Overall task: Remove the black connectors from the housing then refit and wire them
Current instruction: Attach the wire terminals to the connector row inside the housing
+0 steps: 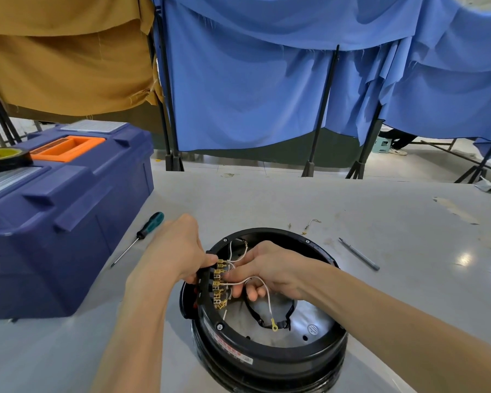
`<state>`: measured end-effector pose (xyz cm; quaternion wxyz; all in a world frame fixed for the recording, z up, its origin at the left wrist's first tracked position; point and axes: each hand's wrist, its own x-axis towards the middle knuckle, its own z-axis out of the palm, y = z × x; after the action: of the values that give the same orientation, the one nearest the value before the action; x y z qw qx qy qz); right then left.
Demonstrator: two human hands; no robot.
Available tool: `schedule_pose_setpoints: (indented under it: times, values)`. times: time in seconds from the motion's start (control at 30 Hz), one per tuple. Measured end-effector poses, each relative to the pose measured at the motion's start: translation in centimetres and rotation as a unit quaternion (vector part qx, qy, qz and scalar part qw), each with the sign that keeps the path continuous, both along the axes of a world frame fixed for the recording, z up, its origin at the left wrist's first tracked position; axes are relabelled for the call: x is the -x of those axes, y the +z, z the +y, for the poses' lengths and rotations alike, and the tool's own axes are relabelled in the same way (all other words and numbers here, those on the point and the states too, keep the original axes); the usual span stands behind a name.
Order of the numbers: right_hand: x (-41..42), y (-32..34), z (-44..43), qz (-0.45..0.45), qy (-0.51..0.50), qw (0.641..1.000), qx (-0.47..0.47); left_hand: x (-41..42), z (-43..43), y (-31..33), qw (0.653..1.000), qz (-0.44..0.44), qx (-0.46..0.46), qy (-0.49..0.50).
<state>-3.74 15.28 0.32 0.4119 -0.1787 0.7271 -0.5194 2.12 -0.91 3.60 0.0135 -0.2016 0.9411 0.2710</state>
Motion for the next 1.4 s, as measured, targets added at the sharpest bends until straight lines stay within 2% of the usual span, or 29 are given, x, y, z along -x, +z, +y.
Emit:
schedule_pose_setpoints:
  times: [0.4, 0.73, 0.93, 1.4]
  values:
    - [0.0, 0.3, 0.6, -0.044, 0.029, 0.998, 0.024, 0.0, -0.6, 0.0, 0.999, -0.023, -0.047, 0.016]
    - [-0.2, 0.3, 0.5, -0.064, 0.024, 0.997, 0.035, -0.3, -0.4, 0.2, 0.999, -0.038, -0.007, 0.028]
    - [-0.4, 0.2, 0.5, -0.064, 0.01, 0.997, 0.041, -0.6, -0.3, 0.1, 0.996, -0.044, -0.072, 0.035]
    - [-1.1, 0.4, 0.1, -0.053, -0.024, 0.998, 0.02, -0.4, 0.0, 0.4, 0.998, -0.054, 0.002, -0.008]
